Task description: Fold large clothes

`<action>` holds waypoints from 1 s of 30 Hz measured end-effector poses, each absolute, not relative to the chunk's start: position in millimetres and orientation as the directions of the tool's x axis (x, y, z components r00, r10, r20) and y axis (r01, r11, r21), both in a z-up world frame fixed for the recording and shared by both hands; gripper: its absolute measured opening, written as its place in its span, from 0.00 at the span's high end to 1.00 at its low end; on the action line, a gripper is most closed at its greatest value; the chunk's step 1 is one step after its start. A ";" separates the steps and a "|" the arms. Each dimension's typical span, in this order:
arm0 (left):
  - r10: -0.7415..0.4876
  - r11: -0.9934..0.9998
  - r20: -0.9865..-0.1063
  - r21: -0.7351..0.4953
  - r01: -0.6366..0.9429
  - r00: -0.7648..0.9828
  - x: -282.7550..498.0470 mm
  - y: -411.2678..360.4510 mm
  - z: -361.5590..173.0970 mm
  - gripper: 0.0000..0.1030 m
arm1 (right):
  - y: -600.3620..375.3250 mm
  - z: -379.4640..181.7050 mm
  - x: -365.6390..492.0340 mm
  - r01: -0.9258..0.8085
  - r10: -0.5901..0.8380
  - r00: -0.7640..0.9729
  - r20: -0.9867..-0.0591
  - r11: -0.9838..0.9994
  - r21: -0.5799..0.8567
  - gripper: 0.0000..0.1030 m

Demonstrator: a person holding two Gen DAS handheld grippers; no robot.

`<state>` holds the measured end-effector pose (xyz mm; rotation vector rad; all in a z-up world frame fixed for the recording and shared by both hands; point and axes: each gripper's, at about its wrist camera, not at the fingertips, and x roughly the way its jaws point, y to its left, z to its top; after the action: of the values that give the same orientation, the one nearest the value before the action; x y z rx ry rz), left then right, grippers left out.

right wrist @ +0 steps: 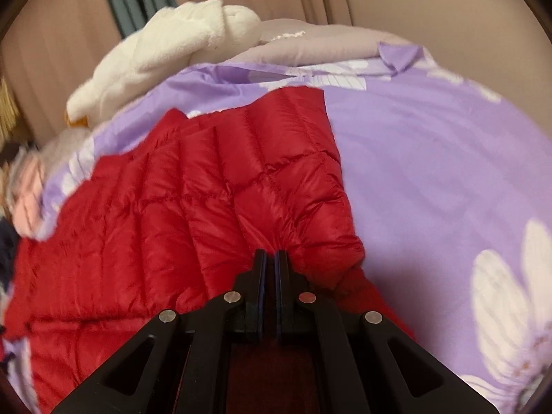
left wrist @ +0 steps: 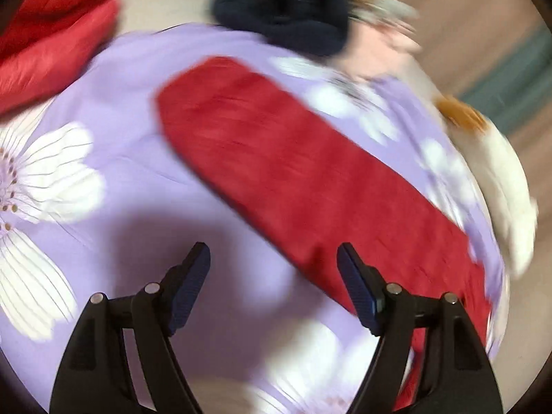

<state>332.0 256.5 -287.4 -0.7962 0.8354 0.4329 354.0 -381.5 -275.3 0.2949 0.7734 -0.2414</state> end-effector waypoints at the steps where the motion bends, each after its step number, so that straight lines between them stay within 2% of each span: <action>1: 0.033 0.621 -0.789 -0.465 -0.631 0.614 333.5 265.8 -292.5 0.29 | -375.7 -270.3 351.6 0.314 -0.135 0.681 -0.720 0.942 0.120 1.00; 4: 0.060 0.676 -0.765 -0.441 -0.590 0.641 349.9 271.8 -293.3 0.43 | -357.2 -250.1 331.6 0.287 -0.221 0.688 -0.691 0.958 -0.020 1.00; 6: 0.070 0.712 -0.769 -0.407 -0.572 0.635 365.8 269.1 -295.8 0.58 | -350.8 -234.0 310.1 0.262 -0.216 0.734 -0.643 0.965 -0.025 1.00; 7: 0.078 0.717 -0.764 -0.404 -0.569 0.640 373.4 269.5 -297.4 0.62 | -349.7 -226.6 299.2 0.259 -0.213 0.749 -0.628 0.966 -0.018 1.00; 9: 0.119 0.720 -0.761 -0.376 -0.583 0.637 382.3 270.6 -294.8 0.82 | -352.0 -212.0 278.3 0.305 -0.248 0.750 -0.613 0.952 -0.011 1.00; 11: 0.200 0.728 -0.757 -0.311 -0.612 0.622 389.5 264.3 -286.2 0.89 | -353.6 -198.1 260.4 0.350 -0.294 0.757 -0.584 0.937 -0.018 1.00; 14: 0.342 0.798 -0.668 -0.164 -0.580 0.660 382.1 232.4 -252.5 0.90 | -350.8 -175.9 232.6 0.425 -0.394 0.759 -0.518 0.903 -0.064 1.00; 17: 0.377 0.857 -0.582 -0.075 -0.509 0.721 378.8 189.4 -215.1 0.90 | -349.7 -161.2 214.2 0.473 -0.434 0.759 -0.486 0.880 -0.046 1.00; 24: 0.291 0.941 -0.410 -0.041 -0.336 0.864 357.2 75.5 -128.4 0.91 | -348.2 -144.2 180.3 0.546 -0.478 0.768 -0.426 0.837 0.045 1.00; 30: 0.076 0.993 -0.319 -0.058 -0.099 0.945 328.2 -46.4 -87.9 0.91 | -358.3 -127.8 150.2 0.566 -0.470 0.780 -0.414 0.812 0.145 1.00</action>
<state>328.2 -46.4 -87.9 -0.0736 0.3224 0.0891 150.2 -358.3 -127.8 0.2691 0.3735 -0.5671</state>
